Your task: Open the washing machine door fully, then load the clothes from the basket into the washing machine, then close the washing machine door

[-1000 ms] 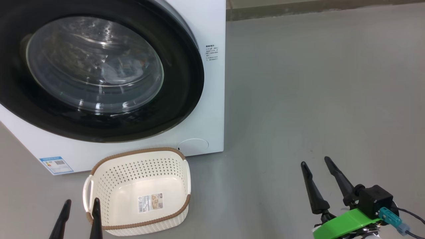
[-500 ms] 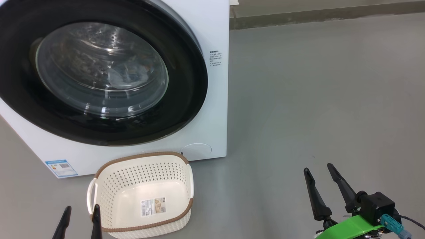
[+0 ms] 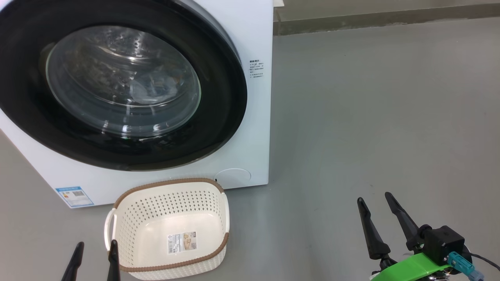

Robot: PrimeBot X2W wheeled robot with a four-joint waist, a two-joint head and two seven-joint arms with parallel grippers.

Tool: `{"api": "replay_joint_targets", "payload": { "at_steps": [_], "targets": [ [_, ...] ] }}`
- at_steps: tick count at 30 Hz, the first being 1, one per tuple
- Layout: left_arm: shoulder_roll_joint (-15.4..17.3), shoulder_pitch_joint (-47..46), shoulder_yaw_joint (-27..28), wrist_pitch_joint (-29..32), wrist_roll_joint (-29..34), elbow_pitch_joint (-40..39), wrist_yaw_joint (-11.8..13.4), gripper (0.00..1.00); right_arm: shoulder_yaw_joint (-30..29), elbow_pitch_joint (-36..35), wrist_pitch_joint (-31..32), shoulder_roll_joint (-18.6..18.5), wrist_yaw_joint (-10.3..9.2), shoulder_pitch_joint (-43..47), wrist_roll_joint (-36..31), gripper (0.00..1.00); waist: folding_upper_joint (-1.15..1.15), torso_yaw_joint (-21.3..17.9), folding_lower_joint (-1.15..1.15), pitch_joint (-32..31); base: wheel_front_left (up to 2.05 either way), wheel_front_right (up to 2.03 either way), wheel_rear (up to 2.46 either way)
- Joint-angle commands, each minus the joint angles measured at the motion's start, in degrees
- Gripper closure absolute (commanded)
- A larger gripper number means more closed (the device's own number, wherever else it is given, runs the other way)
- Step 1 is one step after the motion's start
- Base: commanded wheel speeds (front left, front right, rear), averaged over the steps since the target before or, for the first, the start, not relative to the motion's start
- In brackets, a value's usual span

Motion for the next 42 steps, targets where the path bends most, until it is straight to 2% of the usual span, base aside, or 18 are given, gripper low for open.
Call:
{"api": "replay_joint_targets", "payload": {
  "at_steps": [1,13,14,19,23,27,42],
  "targets": [
    [0.28,-1.18,1.91,-0.47,0.19,-1.67,0.11,0.00,1.23,-1.29,-0.27,0.10,-0.15,-0.79,-0.60,0.00,0.00,0.01,0.00,0.00,0.00,0.00,0.00],
    [0.27,-1.10,1.64,-0.47,-0.09,-1.79,0.32,0.00,1.18,-1.13,-0.27,-0.02,-0.15,-1.02,-0.35,0.00,0.00,0.15,0.00,0.09,0.00,0.00,0.00],
    [-0.04,-0.01,-0.14,0.01,-0.11,0.00,0.01,1.00,0.00,0.30,0.00,0.01,0.00,0.01,0.03,1.00,0.00,0.15,0.00,0.10,0.00,0.00,0.00],
    [-0.47,-0.49,-0.04,0.81,-2.15,1.88,0.01,1.00,0.02,1.75,0.43,0.03,0.00,0.18,2.07,1.00,0.00,0.17,0.02,0.13,0.00,0.00,0.00],
    [-0.45,-0.89,0.04,1.50,-4.90,2.12,0.00,1.00,-0.20,1.84,1.09,-0.04,-0.01,0.07,4.78,1.00,0.00,0.20,0.13,0.06,0.00,0.00,0.00],
    [-0.43,-1.33,0.07,2.11,-7.59,2.41,-0.01,1.00,-0.40,2.06,1.71,-0.10,-0.01,-0.14,7.42,1.00,0.00,0.23,0.01,0.22,0.00,0.00,0.00],
    [-0.33,-3.16,0.37,4.55,-17.67,3.57,-0.03,1.00,-1.20,2.66,4.05,-0.21,-0.03,-0.86,17.25,1.00,0.00,0.32,0.00,0.46,0.00,0.00,0.00]
  ]
}}
